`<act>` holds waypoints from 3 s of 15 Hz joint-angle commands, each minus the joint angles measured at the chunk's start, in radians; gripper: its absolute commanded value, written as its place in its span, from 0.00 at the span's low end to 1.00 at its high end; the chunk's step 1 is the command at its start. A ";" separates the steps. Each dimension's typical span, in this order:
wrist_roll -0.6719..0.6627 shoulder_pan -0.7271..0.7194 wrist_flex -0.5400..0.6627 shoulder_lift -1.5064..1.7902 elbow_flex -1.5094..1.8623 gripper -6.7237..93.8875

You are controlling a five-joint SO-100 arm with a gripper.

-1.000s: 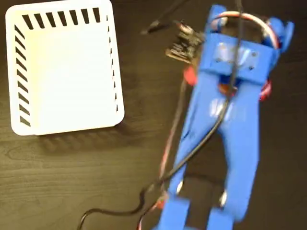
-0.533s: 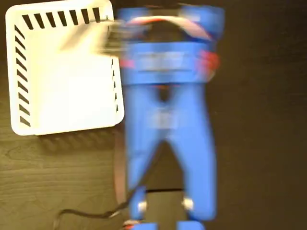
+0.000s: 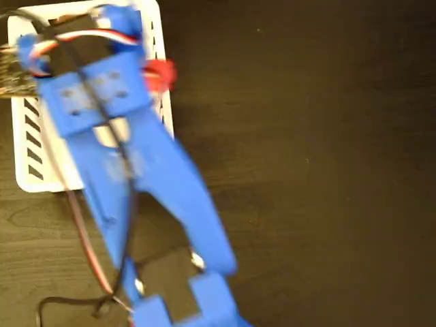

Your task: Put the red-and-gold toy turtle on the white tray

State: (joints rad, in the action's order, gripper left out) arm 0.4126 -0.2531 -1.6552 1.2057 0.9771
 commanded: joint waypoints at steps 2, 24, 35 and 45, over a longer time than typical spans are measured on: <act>0.038 -0.054 0.035 -0.034 -0.074 0.07; 0.034 -0.086 0.064 -0.156 -0.084 0.86; -0.040 -0.026 0.028 0.183 -0.057 0.07; -0.354 0.172 0.614 1.356 1.074 0.07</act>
State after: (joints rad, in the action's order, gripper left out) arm 0.0844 -0.0890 -1.1351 2.2979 1.8101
